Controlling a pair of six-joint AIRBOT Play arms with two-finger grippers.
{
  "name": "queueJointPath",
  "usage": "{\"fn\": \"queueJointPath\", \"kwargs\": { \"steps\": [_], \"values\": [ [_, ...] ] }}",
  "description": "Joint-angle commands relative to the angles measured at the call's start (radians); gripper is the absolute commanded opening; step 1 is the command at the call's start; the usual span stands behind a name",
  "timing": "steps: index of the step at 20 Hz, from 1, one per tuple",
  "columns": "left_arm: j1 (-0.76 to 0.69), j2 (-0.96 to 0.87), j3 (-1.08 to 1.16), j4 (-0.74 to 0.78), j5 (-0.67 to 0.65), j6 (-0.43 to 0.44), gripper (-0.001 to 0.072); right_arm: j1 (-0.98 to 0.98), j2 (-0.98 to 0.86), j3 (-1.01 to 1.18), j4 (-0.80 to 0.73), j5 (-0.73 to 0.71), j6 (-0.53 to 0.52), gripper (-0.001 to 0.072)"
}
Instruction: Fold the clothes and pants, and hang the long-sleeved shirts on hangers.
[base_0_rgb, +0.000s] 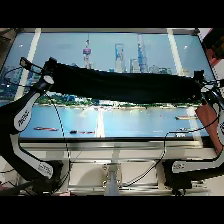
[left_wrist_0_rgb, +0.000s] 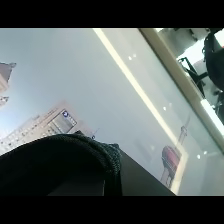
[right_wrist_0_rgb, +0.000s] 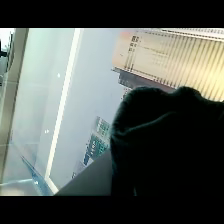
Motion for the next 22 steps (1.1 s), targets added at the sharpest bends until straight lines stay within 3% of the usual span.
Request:
{"fn": "queueJointPath", "kwargs": {
  "steps": [1,2,3,4,5,6,12,15,19,22],
  "values": [
    [-0.005,-0.014,0.003,0.001,0.021,-0.034,0.0035,0.001,-0.024,0.000,0.050,-0.018,0.001,0.0056],
    [-0.005,-0.014,0.003,0.001,0.020,-0.034,0.0043,0.001,-0.023,0.000,0.050,-0.031,0.001,0.0056],
    [-0.005,-0.014,0.003,0.006,0.019,-0.034,0.0170,0.001,-0.023,0.000,0.047,-0.033,0.000,0.0076],
    [-0.005,-0.013,0.003,0.031,0.019,-0.034,0.0463,0.001,-0.023,0.000,0.044,-0.034,0.000,0.0222],
    [-0.006,-0.012,0.003,0.052,0.019,-0.035,0.0705,0.001,-0.023,0.000,0.043,-0.033,-0.004,0.0442],
    [-0.006,-0.009,0.003,0.065,0.017,-0.034,0.0699,0.001,-0.023,0.000,0.039,-0.032,-0.004,0.0560],
    [0.006,0.114,0.002,0.325,-0.045,-0.029,0.0698,0.000,0.025,0.000,-0.040,0.040,-0.013,0.0557],
    [0.048,0.208,0.002,0.461,-0.319,-0.030,0.0698,0.000,0.074,0.000,-0.117,0.068,-0.040,0.0556],
    [0.135,0.262,0.002,0.462,-0.844,-0.030,0.0698,0.000,0.117,0.000,-0.121,0.111,-0.195,0.0556],
    [0.218,0.254,0.002,0.457,-1.081,-0.031,0.0696,0.000,0.121,0.000,-0.122,0.139,-0.277,0.0556]
  ]
}}
